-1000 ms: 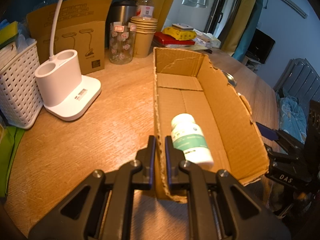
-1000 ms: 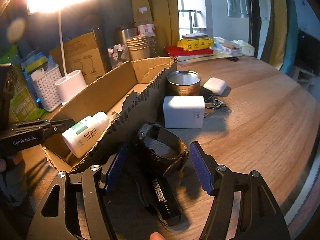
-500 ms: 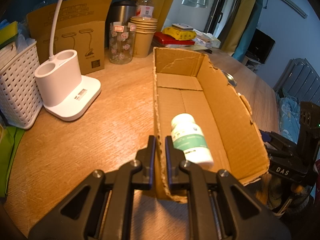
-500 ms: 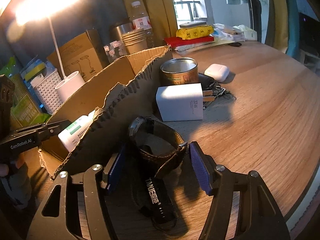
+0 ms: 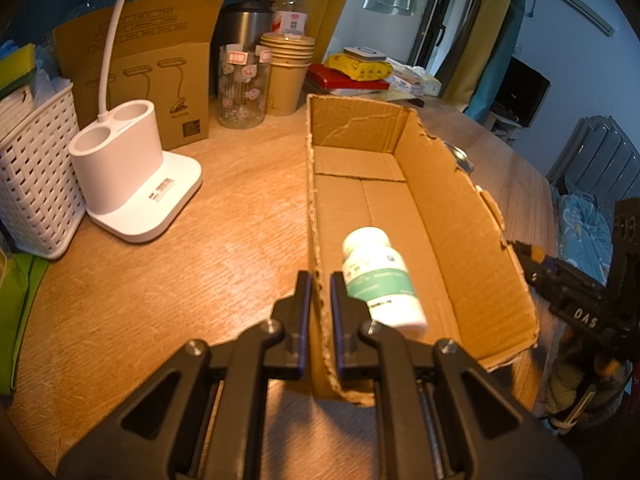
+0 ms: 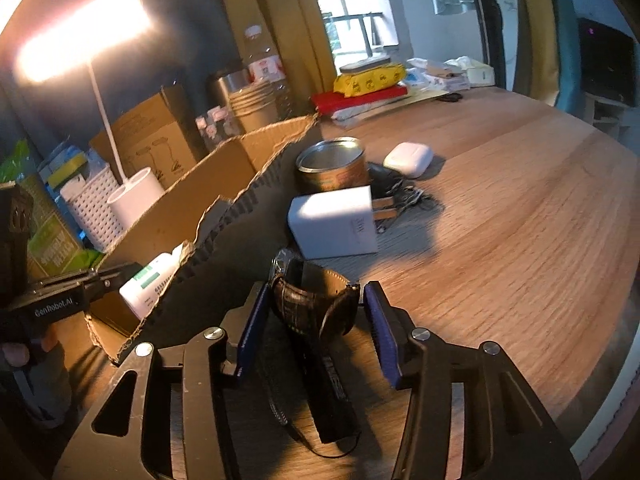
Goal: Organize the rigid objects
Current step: 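Move the right gripper to the brown leather watch and grasp it, then lift the watch with the right gripper and lower it into the box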
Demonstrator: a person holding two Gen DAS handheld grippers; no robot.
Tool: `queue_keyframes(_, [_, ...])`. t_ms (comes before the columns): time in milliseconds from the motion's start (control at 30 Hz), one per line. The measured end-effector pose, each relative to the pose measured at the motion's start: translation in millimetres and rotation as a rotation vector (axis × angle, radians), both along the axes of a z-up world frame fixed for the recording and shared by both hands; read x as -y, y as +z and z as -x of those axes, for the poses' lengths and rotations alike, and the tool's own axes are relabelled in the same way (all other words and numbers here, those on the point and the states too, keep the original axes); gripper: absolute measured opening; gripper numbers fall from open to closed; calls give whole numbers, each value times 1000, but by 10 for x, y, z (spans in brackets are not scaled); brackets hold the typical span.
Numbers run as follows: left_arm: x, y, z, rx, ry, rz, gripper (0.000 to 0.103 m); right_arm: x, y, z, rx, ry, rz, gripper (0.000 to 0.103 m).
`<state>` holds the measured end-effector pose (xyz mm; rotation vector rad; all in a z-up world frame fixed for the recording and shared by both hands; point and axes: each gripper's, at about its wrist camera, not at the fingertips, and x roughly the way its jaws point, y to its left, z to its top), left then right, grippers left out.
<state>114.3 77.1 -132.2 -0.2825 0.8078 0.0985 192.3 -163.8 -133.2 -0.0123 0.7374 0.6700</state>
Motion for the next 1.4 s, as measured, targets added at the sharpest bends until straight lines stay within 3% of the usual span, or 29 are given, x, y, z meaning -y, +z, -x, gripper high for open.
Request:
queue_keyframes(367, [-8,4,0,0,1,-1,10,199,138,17,43,-67,-42,44])
queue_keyframes(767, [-22,14,-12,2,1,-12,10,197,419,67,111,-68,-63,43])
queue_keyframes(1133, [-14,20,-1,4,4,-19,10,-29,785,236,188,4,-87,43])
queue_keyframes(1400, [-12,19,2,5,4,-19,10,-379,866,363,205,106,-70,43])
